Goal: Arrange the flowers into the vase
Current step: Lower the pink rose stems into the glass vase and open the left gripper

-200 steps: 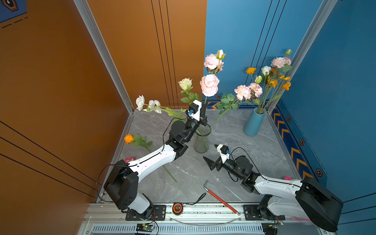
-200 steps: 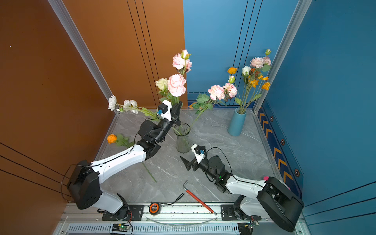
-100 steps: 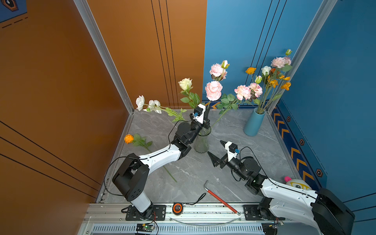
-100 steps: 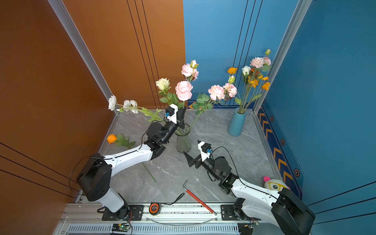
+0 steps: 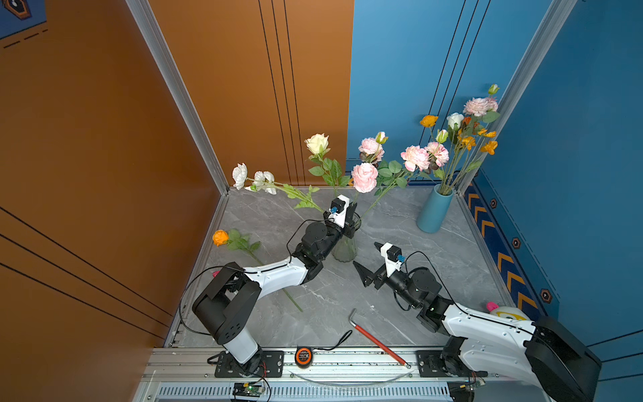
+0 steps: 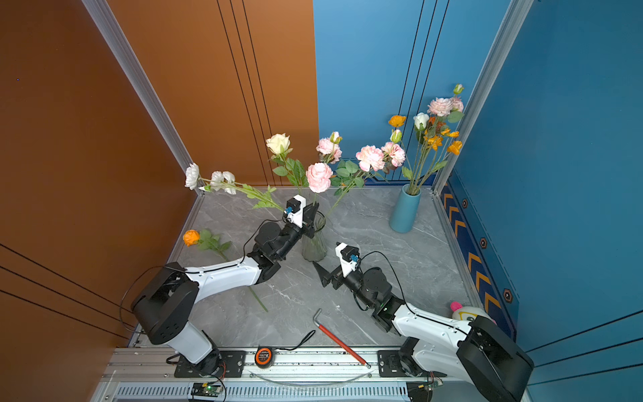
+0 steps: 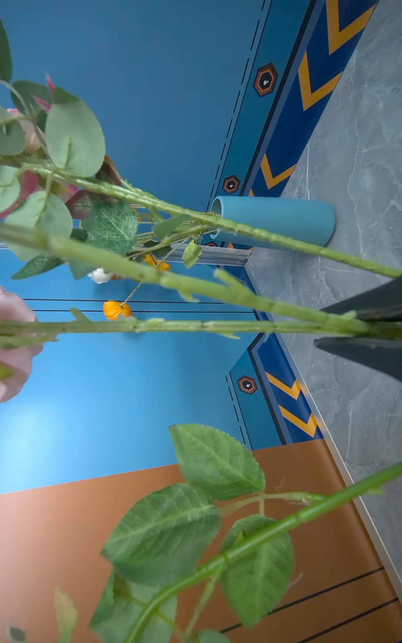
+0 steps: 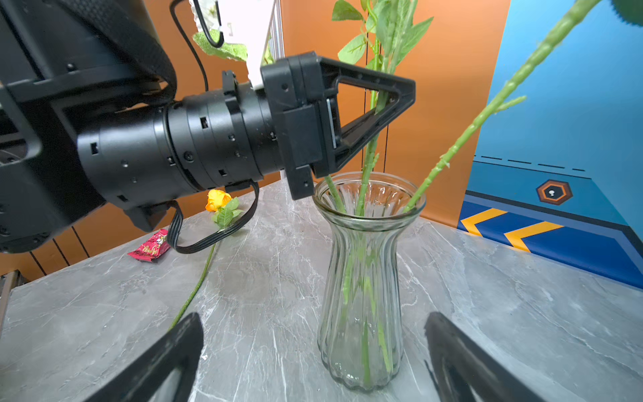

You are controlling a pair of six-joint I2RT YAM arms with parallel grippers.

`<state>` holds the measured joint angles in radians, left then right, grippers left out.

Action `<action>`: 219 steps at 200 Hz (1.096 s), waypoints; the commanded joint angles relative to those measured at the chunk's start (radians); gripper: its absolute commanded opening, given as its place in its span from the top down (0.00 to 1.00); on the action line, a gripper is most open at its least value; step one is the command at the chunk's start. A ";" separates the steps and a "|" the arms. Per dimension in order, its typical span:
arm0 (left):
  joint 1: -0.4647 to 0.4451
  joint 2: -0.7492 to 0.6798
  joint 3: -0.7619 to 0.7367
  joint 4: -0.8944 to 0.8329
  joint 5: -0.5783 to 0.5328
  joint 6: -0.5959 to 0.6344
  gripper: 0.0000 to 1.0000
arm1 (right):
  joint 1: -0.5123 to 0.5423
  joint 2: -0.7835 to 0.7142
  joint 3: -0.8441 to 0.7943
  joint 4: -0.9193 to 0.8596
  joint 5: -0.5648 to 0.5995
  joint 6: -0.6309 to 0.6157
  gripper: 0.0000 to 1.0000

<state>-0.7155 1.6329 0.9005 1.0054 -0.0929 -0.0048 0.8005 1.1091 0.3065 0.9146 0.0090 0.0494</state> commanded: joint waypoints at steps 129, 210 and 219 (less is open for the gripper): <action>-0.010 -0.058 -0.087 0.032 -0.091 -0.044 0.60 | 0.006 0.024 -0.004 -0.007 -0.003 -0.013 0.00; -0.024 -0.034 -0.037 0.033 -0.167 -0.069 0.71 | 0.003 0.042 0.000 -0.005 -0.015 -0.011 0.00; -0.025 -0.024 -0.031 0.033 -0.164 -0.070 0.69 | 0.002 0.043 0.000 -0.005 -0.017 -0.013 0.00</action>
<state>-0.7288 1.6009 0.8291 1.0065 -0.2382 -0.0696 0.8005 1.1450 0.3065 0.9089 0.0044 0.0490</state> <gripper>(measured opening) 0.285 0.999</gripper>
